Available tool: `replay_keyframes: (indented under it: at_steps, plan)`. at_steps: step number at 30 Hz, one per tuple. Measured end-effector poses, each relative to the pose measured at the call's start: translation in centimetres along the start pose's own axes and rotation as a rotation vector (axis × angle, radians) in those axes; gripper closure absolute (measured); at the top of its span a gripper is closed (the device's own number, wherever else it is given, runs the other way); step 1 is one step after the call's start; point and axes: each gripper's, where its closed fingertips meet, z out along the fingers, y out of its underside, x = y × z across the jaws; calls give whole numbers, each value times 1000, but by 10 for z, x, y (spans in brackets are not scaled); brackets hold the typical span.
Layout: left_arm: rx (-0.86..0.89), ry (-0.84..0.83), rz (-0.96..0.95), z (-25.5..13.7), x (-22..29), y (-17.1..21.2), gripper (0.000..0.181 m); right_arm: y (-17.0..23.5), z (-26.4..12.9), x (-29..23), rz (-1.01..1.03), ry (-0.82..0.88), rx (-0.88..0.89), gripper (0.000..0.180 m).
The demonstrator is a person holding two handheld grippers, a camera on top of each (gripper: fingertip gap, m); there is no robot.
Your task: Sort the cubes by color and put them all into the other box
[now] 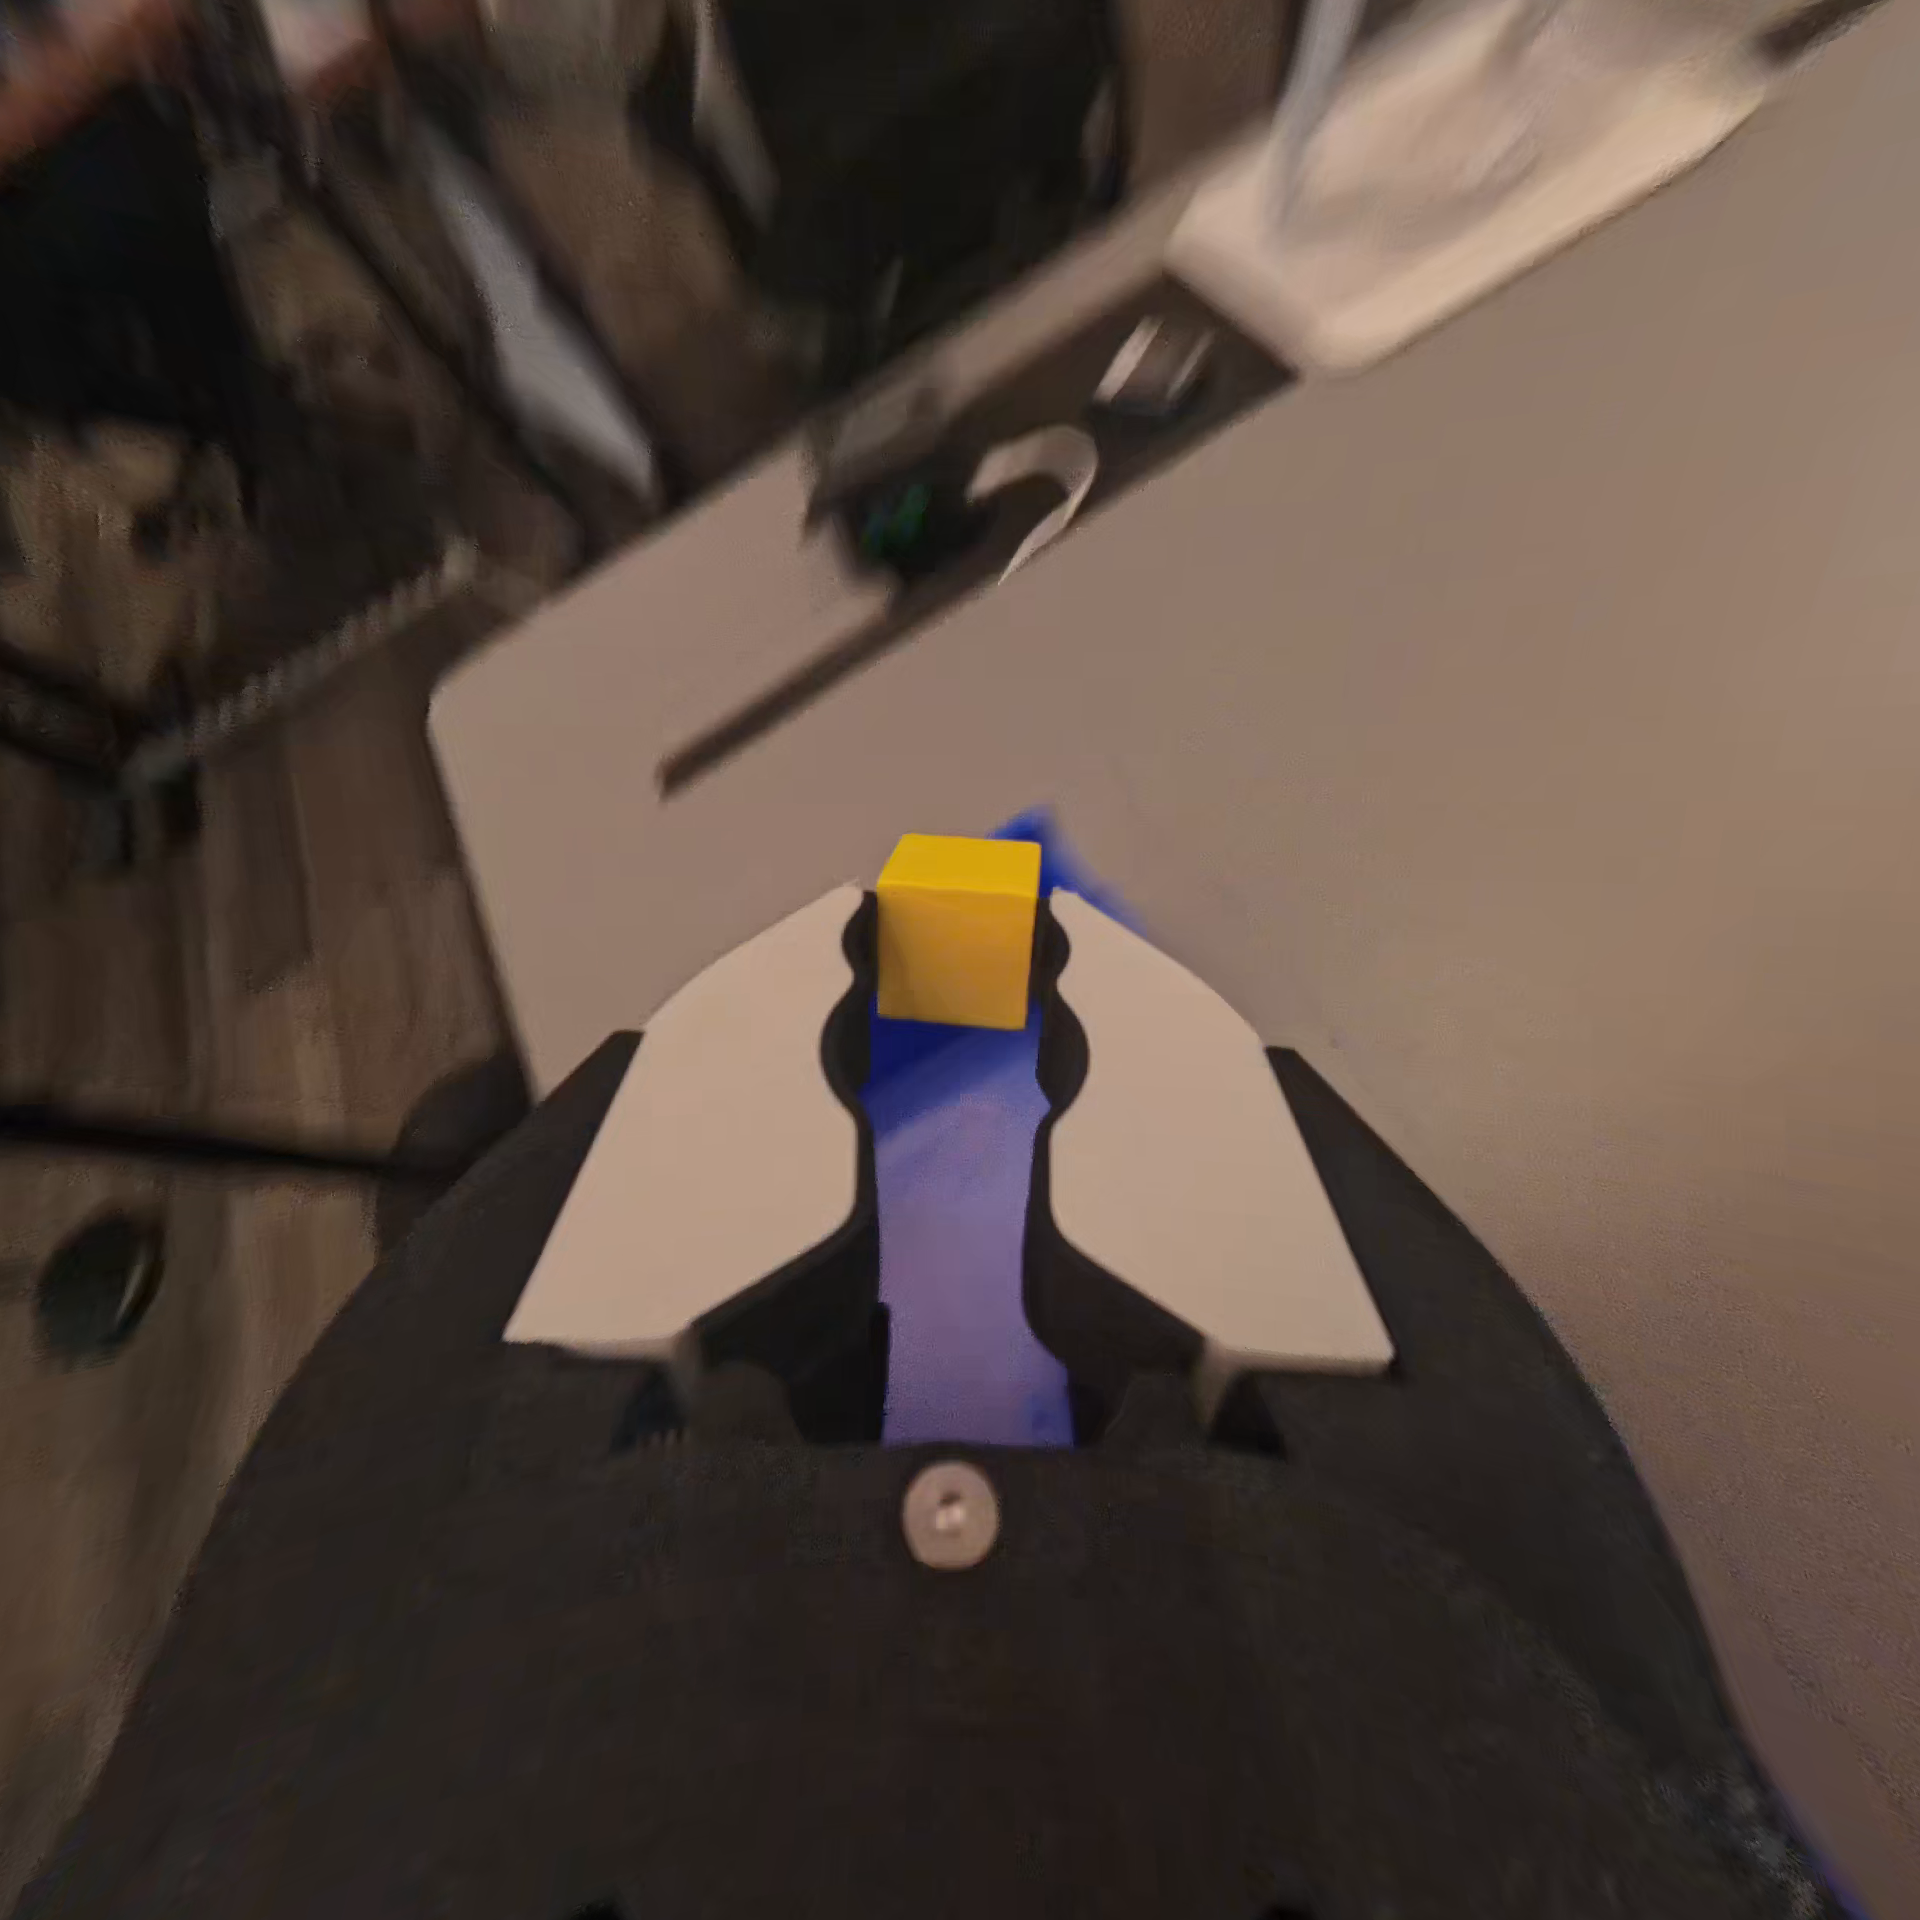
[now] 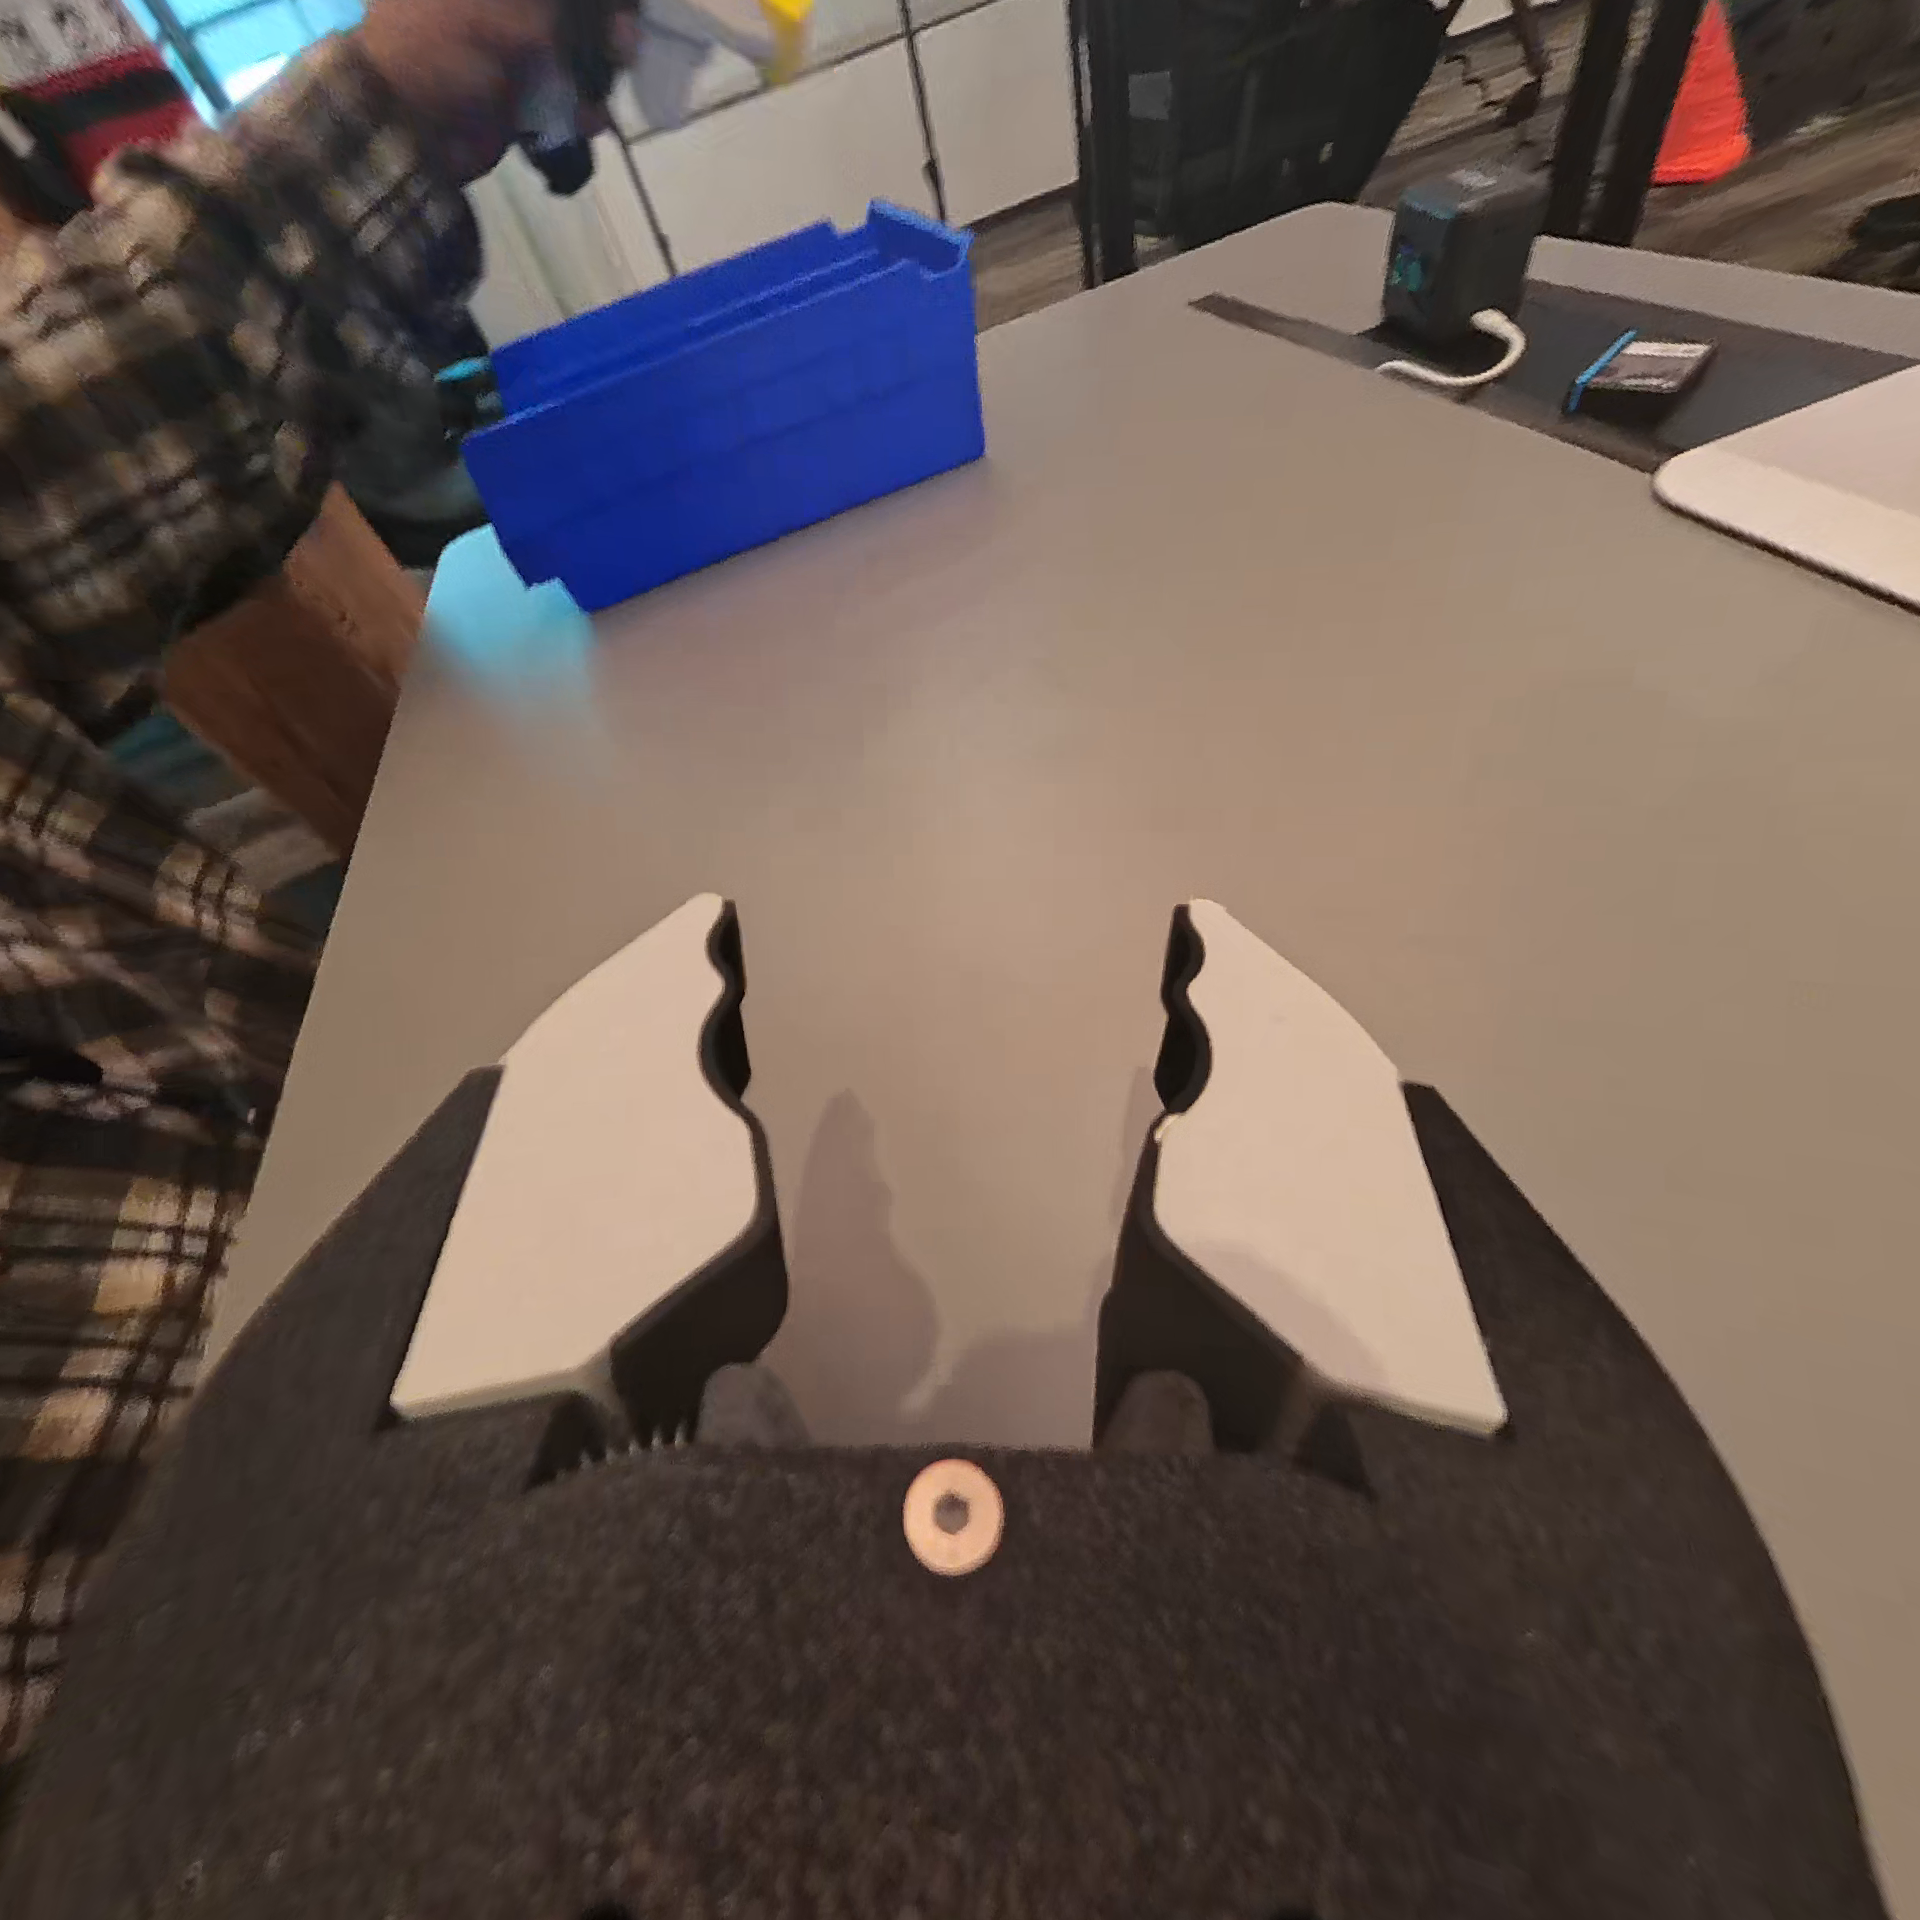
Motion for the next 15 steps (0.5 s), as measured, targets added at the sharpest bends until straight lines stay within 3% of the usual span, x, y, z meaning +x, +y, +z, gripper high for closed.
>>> replay_keyframes:
  at_steps: [3,6,11,15]
  plan:
    - [315,155,74,-18,94,-79,153,-17,-5,9,96,42,72,97]
    - [579,350,129,-18,198,-127,153,-46,-19,9,200,35,156,98]
    - [867,663,206,-3,339,-160,153,-87,-35,-32,493,-240,160,106]
    - [950,776,205,-1,396,-172,153,-105,-47,-65,841,-514,203,112]
